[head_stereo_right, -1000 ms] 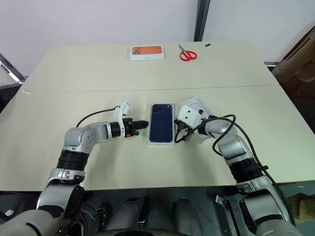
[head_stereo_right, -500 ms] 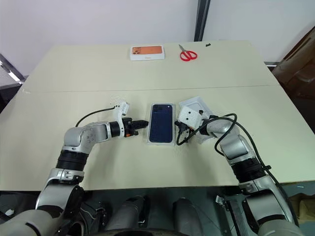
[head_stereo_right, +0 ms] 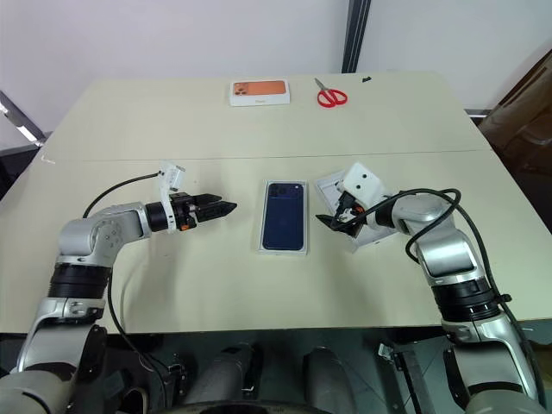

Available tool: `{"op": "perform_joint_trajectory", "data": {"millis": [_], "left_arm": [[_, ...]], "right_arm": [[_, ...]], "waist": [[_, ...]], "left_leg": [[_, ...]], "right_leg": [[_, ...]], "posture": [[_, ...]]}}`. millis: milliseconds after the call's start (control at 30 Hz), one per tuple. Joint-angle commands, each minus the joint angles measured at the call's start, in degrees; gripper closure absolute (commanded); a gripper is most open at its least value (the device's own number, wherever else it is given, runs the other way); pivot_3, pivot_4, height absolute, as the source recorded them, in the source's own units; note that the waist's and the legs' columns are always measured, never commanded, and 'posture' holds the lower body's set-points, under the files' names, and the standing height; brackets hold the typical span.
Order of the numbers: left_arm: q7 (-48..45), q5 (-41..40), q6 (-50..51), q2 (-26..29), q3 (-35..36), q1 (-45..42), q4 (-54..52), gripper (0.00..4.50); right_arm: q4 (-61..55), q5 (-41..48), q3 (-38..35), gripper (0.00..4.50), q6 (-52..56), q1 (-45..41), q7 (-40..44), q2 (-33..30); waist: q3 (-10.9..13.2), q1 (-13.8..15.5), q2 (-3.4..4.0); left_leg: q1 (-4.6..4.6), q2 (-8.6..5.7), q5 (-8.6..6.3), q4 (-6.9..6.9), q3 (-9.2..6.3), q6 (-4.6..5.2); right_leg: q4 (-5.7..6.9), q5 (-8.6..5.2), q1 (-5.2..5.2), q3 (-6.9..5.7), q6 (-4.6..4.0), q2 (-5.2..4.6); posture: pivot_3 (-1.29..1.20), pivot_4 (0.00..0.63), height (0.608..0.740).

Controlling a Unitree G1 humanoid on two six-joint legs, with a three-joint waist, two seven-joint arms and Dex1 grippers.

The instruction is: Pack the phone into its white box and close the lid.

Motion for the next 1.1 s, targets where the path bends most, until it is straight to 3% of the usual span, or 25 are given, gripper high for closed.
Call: {"op": "perform_joint_trajectory", "data": {"millis": [33, 133, 233, 367, 433, 600, 900, 1100], "left_arm": [[-5.12, -1.35, -5.32, 1.5, 1.25, 0.51, -3.88, 0.04], [-10.67, 1.48, -15.95, 3.13, 0.0, 3.69, -5.88, 0.04], [-13.23, 1.83, -20.46, 3.86, -0.01, 5.7, -6.21, 0.04], [-14.9, 2.9, -26.48, 4.34, 0.58, 8.92, -6.78, 0.04], [-15.04, 2.74, -28.07, 4.46, 1.16, 11.13, -6.86, 0.04], [-15.98, 2.38, -30.58, 5.36, 1.22, 15.06, -9.19, 0.04], [-20.96, 2.66, -33.03, 6.89, -0.38, 12.98, -7.42, 0.04], [-21.55, 3.61, -34.26, 6.26, -1.44, 12.01, -6.88, 0.04]], "right_arm": [[-6.4, 2.85, -0.89, 0.0, 8.23, -0.01, -3.21, 1.82], [-8.43, 1.37, 0.75, 0.0, 15.47, 0.3, -7.3, 2.1], [-11.52, 1.85, 0.36, 0.0, 20.0, 0.91, -10.45, 2.56], [-17.18, 0.57, -1.32, 0.0, 11.54, 8.04, -12.76, 1.04], [-21.51, 1.35, -5.48, 0.0, 8.49, 13.22, -15.99, 3.45], [-27.98, 1.98, -7.4, 0.0, 10.95, 19.39, -19.03, 3.99], [-28.37, 7.72, -3.95, 0.0, 35.05, 8.0, -20.23, 4.51], [-21.72, 10.79, -3.53, 0.0, 49.03, -2.02, -21.29, 4.63]], "waist": [[0.0, -0.04, 0.0], [0.0, -0.1, 0.02], [0.0, 0.11, 0.02], [0.0, 0.24, 0.02], [0.0, 0.26, 0.03], [0.0, -0.06, 0.04], [0.01, 0.08, 0.06], [0.02, -0.04, 0.07]], "left_leg": [[0.0, 0.0, 0.0, 0.0, 0.0, 0.0], [0.0, 0.0, 0.0, -0.01, 0.01, 0.0], [0.0, 0.0, 0.0, -0.02, 0.02, 0.0], [-0.02, -0.02, -0.17, -0.02, 0.02, 0.28], [-0.02, -0.02, -0.18, -0.02, 0.02, 0.32], [0.01, 0.0, -0.25, -0.02, 0.03, 0.42], [0.02, 0.0, -0.26, -0.03, 0.02, 0.45], [0.0, -0.01, -0.28, -0.02, 0.03, 0.49]], "right_leg": [[0.0, 0.0, 0.0, 0.0, 0.0, 0.0], [0.0, 0.0, -0.01, 0.03, -0.01, 0.0], [-0.02, 0.0, -0.02, 0.03, -0.02, -0.02], [-0.06, 0.0, 0.01, 0.02, -0.01, -0.06], [-0.07, 0.0, 0.02, 0.01, -0.01, -0.06], [-0.03, 0.0, 0.01, 0.03, -0.01, -0.03], [-0.02, -0.01, 0.02, 0.01, -0.02, -0.03], [-0.06, -0.01, 0.03, 0.01, -0.02, -0.05]], "posture": [[0.0, 0.15, 0.734], [0.0, 0.15, 0.734], [0.0, 0.15, 0.734], [0.0, 0.15, 0.734], [0.0, 0.15, 0.734], [0.0, 0.15, 0.734], [0.0, 0.15, 0.734], [0.0, 0.15, 0.734]]}}
